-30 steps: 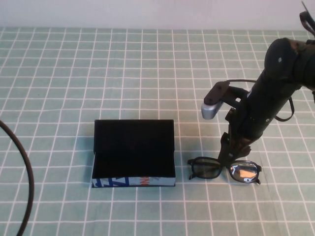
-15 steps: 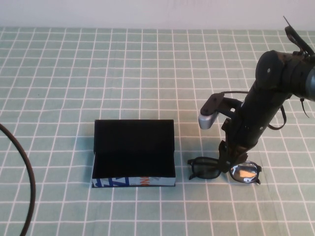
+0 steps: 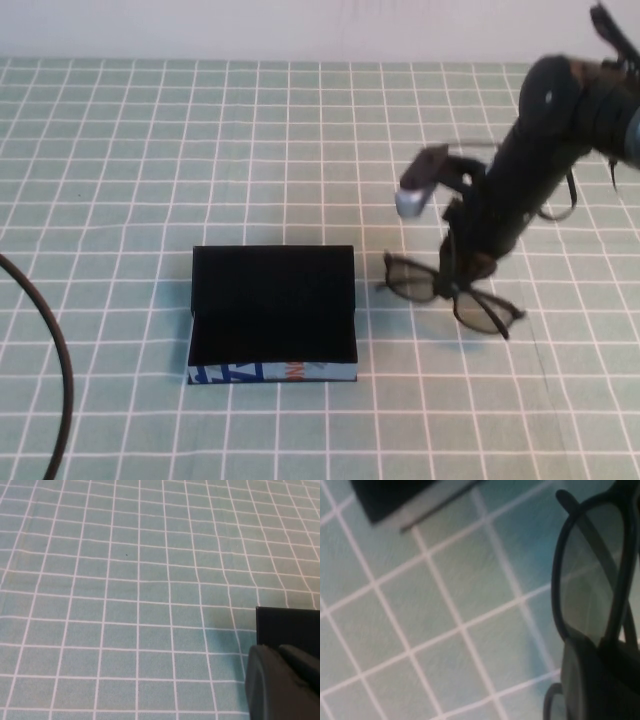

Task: Return glasses to glasses case
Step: Pick up the glasses from the table, then place the glasses in the glasses case

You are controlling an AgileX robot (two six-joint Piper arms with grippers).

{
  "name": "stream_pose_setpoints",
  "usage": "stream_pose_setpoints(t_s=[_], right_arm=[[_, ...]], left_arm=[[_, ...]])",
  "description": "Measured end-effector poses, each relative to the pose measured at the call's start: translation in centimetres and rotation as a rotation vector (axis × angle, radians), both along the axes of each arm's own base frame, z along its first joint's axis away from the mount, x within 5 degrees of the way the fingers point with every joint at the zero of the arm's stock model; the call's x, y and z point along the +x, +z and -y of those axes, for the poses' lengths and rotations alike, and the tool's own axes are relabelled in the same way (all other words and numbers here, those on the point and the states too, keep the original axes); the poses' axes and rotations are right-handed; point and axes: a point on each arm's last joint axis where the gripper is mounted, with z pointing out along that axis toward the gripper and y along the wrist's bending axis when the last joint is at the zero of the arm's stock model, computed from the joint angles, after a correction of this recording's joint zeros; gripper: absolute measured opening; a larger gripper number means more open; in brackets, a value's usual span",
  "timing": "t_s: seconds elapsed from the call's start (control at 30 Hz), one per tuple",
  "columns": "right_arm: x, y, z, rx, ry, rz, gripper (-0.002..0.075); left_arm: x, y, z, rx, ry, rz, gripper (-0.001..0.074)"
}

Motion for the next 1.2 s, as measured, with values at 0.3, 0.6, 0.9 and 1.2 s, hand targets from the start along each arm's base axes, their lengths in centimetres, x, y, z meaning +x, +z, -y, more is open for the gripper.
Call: stream_pose_setpoints(t_s=[0.3, 0.6, 0.9, 1.2], right_arm=[[1.3, 6.2, -3.2, 0.125, 0.043, 0.184, 0.0015], [-2.9, 7.2, -11.6, 0.183, 0.304, 0.224, 0.0015], [-4.6, 3.2, -15.4, 0.121, 0.463, 0.180, 0.0015], [-4.1, 1.3, -15.6, 0.096, 0.477, 0.152, 0.0028]], left_arm=[[0.0, 0.0, 0.0, 0.000, 0.000, -0.002, -0.0001], [0.0, 0.0, 0.0, 0.001, 0.000, -0.005, -0.0001], [-0.1, -0.1, 0.6, 0.003, -0.051, -0.009, -0.0001], [-0.2, -0.2, 0.6, 0.005, -0.050, -0.019, -0.0001]])
